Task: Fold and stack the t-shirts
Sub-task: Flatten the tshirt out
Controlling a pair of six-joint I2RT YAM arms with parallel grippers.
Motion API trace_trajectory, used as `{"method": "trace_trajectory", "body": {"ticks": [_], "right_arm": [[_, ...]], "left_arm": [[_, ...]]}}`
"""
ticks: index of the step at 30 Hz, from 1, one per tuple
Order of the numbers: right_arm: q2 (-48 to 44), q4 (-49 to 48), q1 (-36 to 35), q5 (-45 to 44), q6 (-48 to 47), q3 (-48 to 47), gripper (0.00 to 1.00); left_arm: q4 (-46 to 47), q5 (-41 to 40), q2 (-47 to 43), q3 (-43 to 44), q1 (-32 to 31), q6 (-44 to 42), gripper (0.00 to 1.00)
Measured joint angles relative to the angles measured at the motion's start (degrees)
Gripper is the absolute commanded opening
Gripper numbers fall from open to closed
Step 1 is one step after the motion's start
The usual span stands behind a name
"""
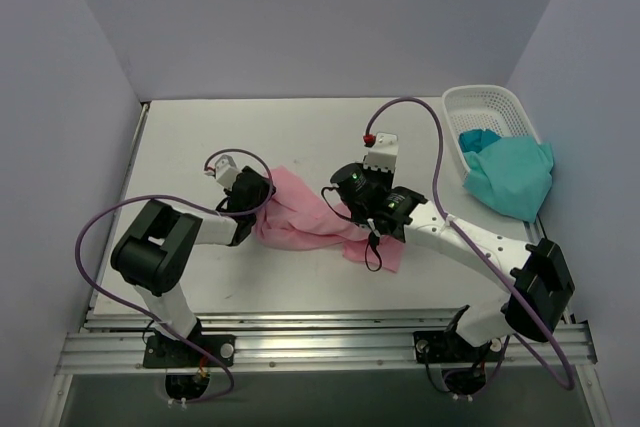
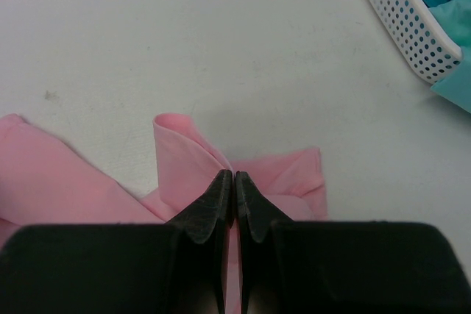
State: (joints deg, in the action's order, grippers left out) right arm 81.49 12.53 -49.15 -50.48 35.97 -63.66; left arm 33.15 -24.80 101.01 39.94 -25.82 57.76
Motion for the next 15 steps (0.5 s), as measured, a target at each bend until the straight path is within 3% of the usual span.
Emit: {"method": "trace_trajectory", "body": {"ticks": [8, 12, 14, 15], "right_arm": [[0.59, -0.33, 0.00, 0.02, -0.02, 0.15, 0.00], [0.70, -0.35, 0.00, 0.04, -0.02, 0.26, 0.00], [0.70, -0.37, 0.04, 0.07, -0.02, 0.31, 0.00], [0.70, -0.39, 0.07, 0.09, -0.02, 0.39, 0.00]], "left_arm": [[0.02, 0.00, 0.28, 0.48, 0.00, -0.44, 0.38], [0.09, 0.09, 0.96, 0.48, 0.07, -0.79, 0.25], [0.04, 0.22, 1.27, 0.48, 0.11, -0.79, 0.04], [0.02, 0.31, 1.33, 0.50, 0.13, -0.94, 0.02]]}}
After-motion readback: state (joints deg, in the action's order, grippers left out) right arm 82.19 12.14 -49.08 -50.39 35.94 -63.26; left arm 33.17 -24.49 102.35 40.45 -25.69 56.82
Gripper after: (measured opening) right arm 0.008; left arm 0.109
